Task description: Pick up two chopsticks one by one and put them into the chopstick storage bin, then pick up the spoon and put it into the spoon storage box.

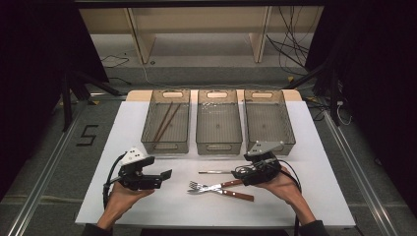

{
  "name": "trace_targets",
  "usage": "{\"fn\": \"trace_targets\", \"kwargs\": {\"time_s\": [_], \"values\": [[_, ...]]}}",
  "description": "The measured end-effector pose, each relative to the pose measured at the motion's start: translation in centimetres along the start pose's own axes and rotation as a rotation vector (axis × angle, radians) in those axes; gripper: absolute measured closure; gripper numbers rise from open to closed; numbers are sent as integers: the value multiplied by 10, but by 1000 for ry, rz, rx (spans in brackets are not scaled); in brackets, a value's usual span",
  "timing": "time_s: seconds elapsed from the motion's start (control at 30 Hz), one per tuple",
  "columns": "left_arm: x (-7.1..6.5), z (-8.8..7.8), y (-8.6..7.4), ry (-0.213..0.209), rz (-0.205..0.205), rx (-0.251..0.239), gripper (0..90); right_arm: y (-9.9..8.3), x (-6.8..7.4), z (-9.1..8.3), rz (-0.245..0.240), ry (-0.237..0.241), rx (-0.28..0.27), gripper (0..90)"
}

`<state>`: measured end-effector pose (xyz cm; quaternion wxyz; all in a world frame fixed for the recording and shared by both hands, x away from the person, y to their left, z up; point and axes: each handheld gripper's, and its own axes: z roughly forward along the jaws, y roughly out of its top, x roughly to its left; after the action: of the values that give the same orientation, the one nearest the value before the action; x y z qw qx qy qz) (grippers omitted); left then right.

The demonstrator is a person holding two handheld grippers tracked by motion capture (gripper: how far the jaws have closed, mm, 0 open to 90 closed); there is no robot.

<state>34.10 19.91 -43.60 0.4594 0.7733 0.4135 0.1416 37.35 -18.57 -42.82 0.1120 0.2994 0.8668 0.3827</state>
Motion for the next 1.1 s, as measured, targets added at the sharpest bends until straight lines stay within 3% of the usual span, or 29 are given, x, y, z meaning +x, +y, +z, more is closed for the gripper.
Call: {"fn": "trace_targets", "kwargs": {"time_s": [0.3,1.1], "values": [[-1,-2,-7,-10,-17,-19,154,4,-1,8,-20,4,40,246],[-7,-5,-12,-1,15,-29,153,17,1,24,-61,-1,98,247]]}}
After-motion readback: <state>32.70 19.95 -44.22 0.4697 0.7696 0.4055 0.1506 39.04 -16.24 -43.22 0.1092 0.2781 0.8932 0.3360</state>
